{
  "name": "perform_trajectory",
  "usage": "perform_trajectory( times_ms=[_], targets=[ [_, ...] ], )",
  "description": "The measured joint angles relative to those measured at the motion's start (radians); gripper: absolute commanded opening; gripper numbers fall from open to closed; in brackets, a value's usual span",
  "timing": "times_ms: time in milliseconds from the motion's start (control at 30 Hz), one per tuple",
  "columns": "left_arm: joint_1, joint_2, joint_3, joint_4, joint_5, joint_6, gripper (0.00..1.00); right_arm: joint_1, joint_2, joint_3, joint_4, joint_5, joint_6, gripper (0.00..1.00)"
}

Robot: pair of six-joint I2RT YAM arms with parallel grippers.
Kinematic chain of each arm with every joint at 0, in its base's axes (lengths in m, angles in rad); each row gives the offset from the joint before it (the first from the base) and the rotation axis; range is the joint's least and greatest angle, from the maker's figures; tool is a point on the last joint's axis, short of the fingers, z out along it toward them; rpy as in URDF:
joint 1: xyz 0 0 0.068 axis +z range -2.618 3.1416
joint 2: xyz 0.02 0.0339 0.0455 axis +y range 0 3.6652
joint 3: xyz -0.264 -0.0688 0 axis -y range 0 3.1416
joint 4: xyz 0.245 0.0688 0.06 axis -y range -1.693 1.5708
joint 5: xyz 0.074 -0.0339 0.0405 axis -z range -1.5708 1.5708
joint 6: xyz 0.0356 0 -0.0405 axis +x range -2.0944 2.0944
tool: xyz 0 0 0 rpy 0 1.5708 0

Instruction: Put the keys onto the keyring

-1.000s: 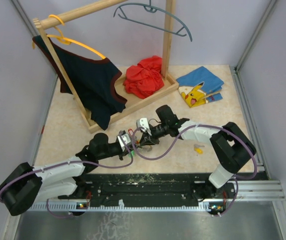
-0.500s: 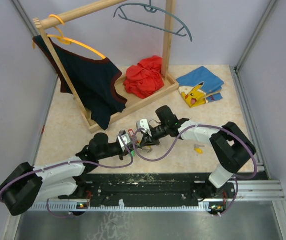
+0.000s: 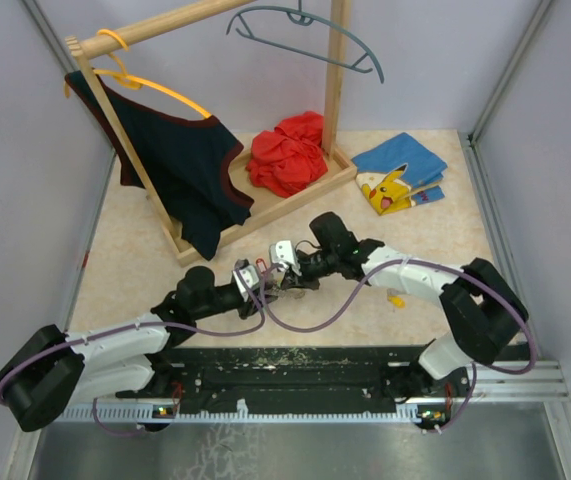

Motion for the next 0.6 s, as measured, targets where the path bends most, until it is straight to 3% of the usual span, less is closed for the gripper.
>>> perform_trajectory(
  times_ms=[367,600],
  targets=[
    [0.000,-0.068,-0.037,0.009,-0.067,-0.057,0.46,0.121,-0.045,0.000,-0.060,0.247,-0.009,0.00],
    [0.000,-0.213,-0.147,0.060,-0.117,-0.152,0.41,0.172,-0.046,0.000,-0.012,0.330,-0.013,0.00]
  ],
)
